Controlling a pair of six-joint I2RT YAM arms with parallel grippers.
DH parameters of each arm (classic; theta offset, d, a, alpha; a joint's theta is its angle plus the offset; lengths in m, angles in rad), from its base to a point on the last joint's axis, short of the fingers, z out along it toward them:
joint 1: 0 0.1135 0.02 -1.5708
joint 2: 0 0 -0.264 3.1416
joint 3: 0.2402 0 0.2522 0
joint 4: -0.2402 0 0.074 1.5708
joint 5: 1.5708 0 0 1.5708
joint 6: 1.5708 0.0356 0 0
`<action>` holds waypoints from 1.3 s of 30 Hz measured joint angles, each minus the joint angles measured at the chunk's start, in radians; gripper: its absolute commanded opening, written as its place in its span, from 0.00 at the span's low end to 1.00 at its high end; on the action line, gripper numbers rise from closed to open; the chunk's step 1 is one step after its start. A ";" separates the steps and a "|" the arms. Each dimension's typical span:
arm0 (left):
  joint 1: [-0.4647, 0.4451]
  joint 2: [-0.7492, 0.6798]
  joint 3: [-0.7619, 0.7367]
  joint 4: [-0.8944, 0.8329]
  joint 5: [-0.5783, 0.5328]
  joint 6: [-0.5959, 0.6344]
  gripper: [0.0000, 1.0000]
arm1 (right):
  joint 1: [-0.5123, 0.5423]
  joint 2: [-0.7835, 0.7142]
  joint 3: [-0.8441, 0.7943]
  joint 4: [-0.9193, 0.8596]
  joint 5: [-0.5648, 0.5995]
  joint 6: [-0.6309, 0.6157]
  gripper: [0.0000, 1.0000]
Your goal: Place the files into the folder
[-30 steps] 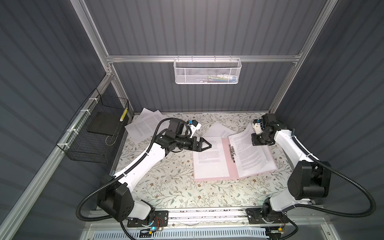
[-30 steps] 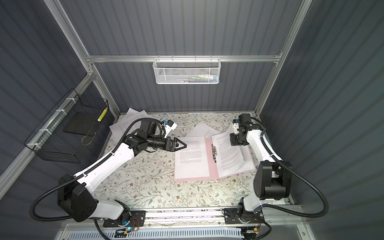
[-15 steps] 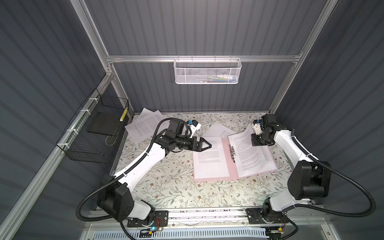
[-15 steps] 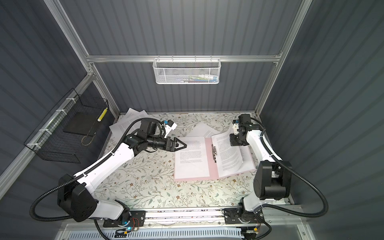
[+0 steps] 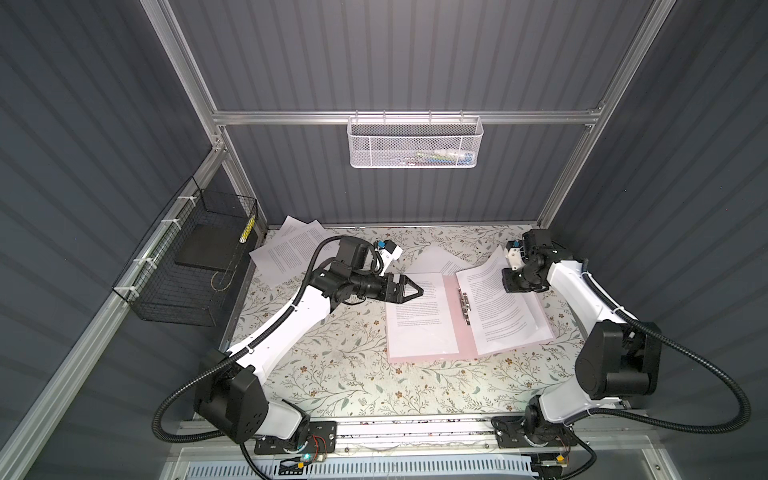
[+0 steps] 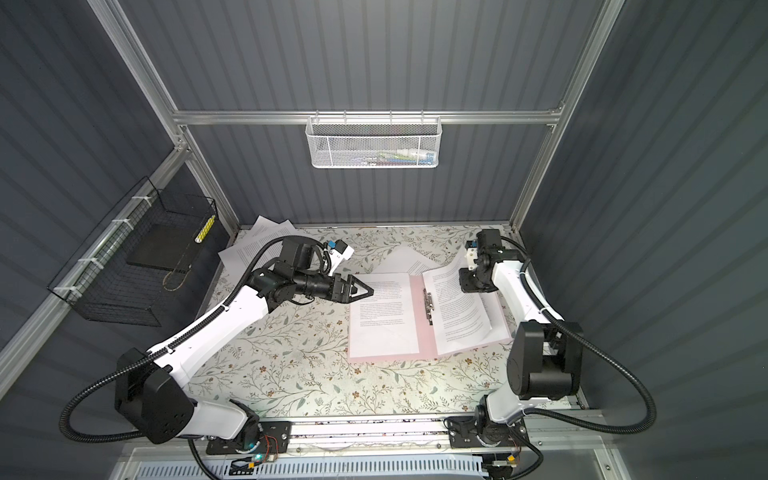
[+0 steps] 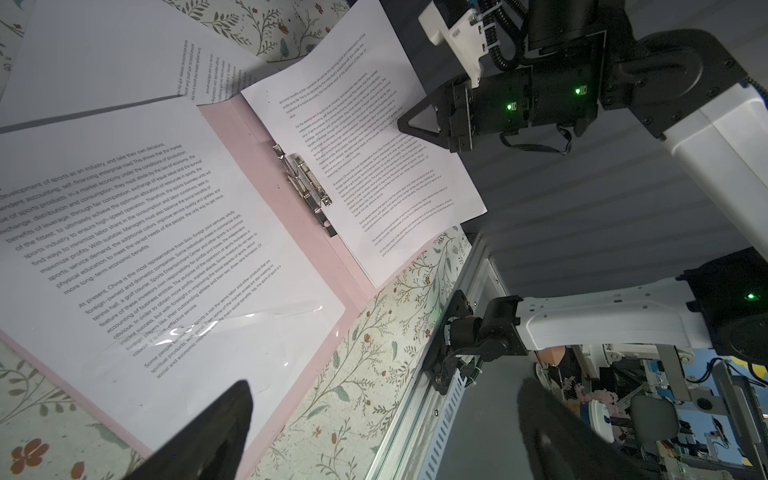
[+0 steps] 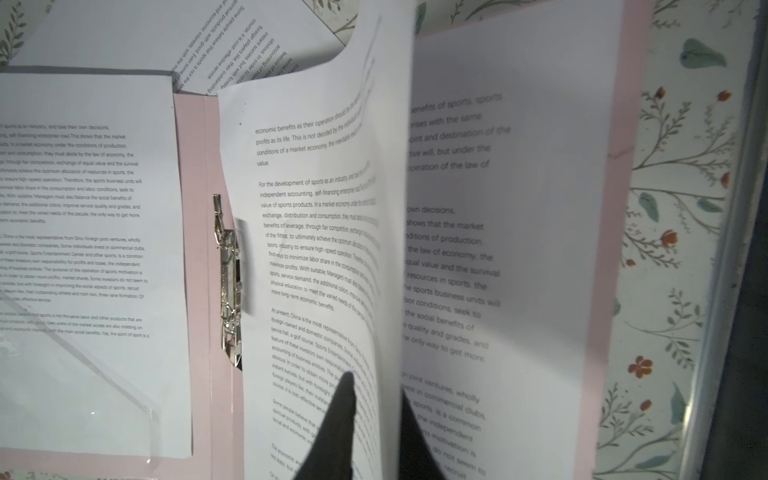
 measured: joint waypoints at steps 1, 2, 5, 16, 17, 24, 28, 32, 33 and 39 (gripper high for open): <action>0.000 0.000 0.000 0.000 0.000 0.000 1.00 | 0.000 0.000 0.000 0.002 0.003 0.003 0.25; 0.000 0.000 0.000 0.000 0.000 0.000 1.00 | 0.000 0.000 -0.003 0.006 0.010 0.006 0.29; 0.000 0.000 0.000 -0.001 -0.001 0.000 1.00 | 0.000 -0.007 -0.014 0.016 0.038 0.016 0.48; 0.000 0.000 0.000 -0.023 -0.031 0.004 1.00 | 0.000 -0.151 -0.035 0.061 0.192 0.060 0.99; 0.000 0.000 0.000 -0.030 -0.040 0.008 1.00 | 0.000 -0.182 -0.041 0.076 0.216 0.074 0.99; 0.000 0.008 0.016 -0.099 -0.253 0.045 1.00 | -0.087 -0.280 -0.050 0.156 0.138 0.249 0.99; 0.040 0.087 0.059 -0.150 -0.431 0.041 1.00 | -0.111 -0.323 -0.168 0.267 0.047 0.363 0.99; 0.140 0.209 0.103 -0.195 -0.568 0.005 1.00 | -0.106 -0.411 -0.275 0.336 -0.027 0.465 0.99; 0.162 0.237 0.115 -0.200 -0.595 -0.004 1.00 | -0.106 -0.419 -0.276 0.349 -0.046 0.482 0.99; 0.280 0.438 0.299 -0.218 -0.652 -0.045 1.00 | -0.106 -0.443 -0.312 0.468 -0.199 0.553 0.99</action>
